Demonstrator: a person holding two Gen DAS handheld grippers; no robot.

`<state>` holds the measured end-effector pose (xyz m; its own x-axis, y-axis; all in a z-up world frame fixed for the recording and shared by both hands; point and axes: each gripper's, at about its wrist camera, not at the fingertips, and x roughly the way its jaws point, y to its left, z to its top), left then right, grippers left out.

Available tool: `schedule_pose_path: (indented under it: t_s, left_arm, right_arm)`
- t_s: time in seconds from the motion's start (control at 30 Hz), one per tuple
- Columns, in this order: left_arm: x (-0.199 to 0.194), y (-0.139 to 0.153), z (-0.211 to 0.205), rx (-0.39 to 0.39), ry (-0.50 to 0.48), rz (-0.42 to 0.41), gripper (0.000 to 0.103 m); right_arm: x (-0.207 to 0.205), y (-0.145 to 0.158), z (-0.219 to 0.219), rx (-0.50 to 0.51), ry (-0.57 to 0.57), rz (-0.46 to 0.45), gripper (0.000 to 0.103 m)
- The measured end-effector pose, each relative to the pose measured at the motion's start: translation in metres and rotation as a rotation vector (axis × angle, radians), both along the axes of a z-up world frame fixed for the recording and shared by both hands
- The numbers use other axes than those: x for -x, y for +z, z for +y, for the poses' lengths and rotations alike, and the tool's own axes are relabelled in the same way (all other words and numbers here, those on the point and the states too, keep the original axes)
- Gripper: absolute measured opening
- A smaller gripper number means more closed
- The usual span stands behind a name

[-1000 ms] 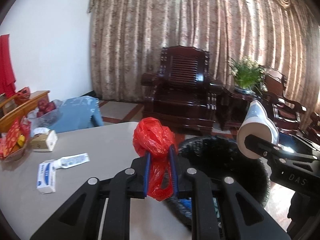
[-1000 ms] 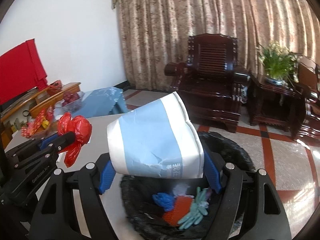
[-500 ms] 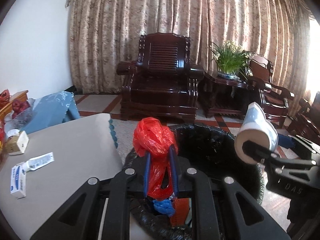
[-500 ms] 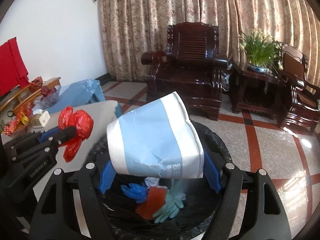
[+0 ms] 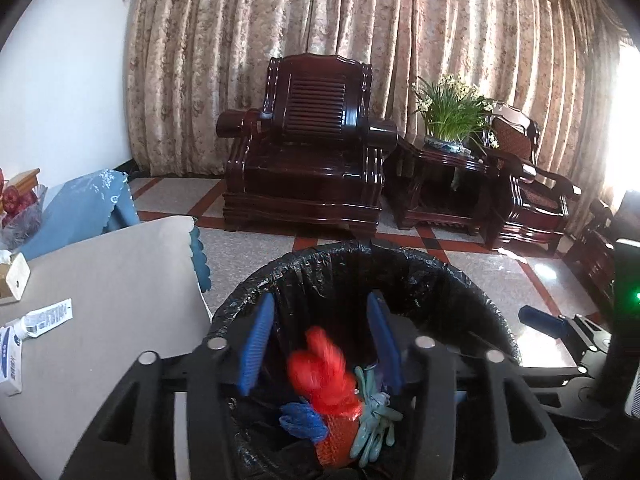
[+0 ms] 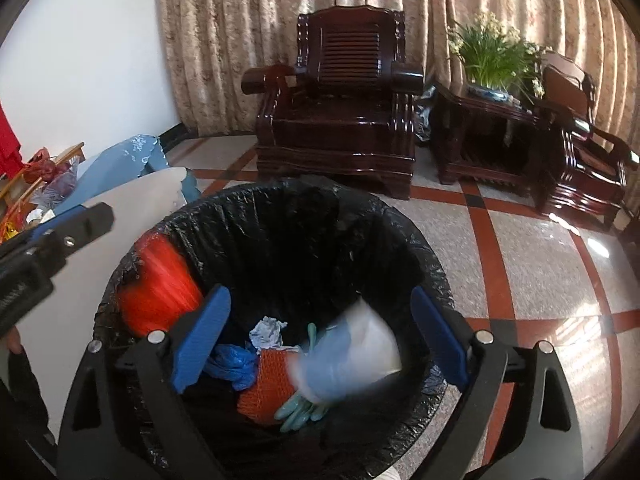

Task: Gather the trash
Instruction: 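Carry paper cup and red bag over the bin and open both grippers, then grasp the blue-and-white alcohol pads box with the left gripper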

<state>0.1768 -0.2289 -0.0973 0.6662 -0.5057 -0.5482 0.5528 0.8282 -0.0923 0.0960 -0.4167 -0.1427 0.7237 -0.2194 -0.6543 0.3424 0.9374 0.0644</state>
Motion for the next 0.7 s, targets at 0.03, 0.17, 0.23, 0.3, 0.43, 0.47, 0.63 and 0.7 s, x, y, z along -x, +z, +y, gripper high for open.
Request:
schedule_pose_path:
  t_s: [0.03,0.17,0.23,0.3,0.43,0.47,0.63,0.7]
  left_arm:
    - [0.0,0.001,0.003,0.002,0.009,-0.001,0.061]
    - [-0.003,0.007,0.019,0.013,0.038,-0.004,0.076]
    - [-0.002,0.012,0.034,0.019,0.071,-0.016,0.079]
    - [-0.002,0.016,0.05,0.023,0.097,-0.022,0.08]
    - [-0.001,0.022,0.094,0.008,0.179,-0.057,0.082]
    - [-0.002,0.023,0.103,0.004,0.194,-0.063,0.082]
    - [-0.006,0.027,0.179,-0.031,0.335,-0.096,0.083]
    - [-0.009,0.026,0.214,-0.05,0.407,-0.106,0.084]
  right_arm:
    - [0.002,0.001,0.001,-0.001,-0.006,-0.006,0.093]
    - [0.01,0.008,0.009,-0.001,-0.019,-0.032,0.096]
    - [0.009,0.015,0.014,-0.002,-0.013,-0.044,0.096]
    - [0.008,0.022,0.023,-0.003,0.002,-0.06,0.097]
    - [-0.001,0.035,0.049,-0.014,0.056,-0.093,0.097]
    - [-0.003,0.038,0.055,-0.016,0.069,-0.098,0.097]
    - [-0.032,0.052,0.108,-0.03,0.181,-0.122,0.097]
    - [-0.045,0.056,0.129,-0.028,0.231,-0.122,0.097]
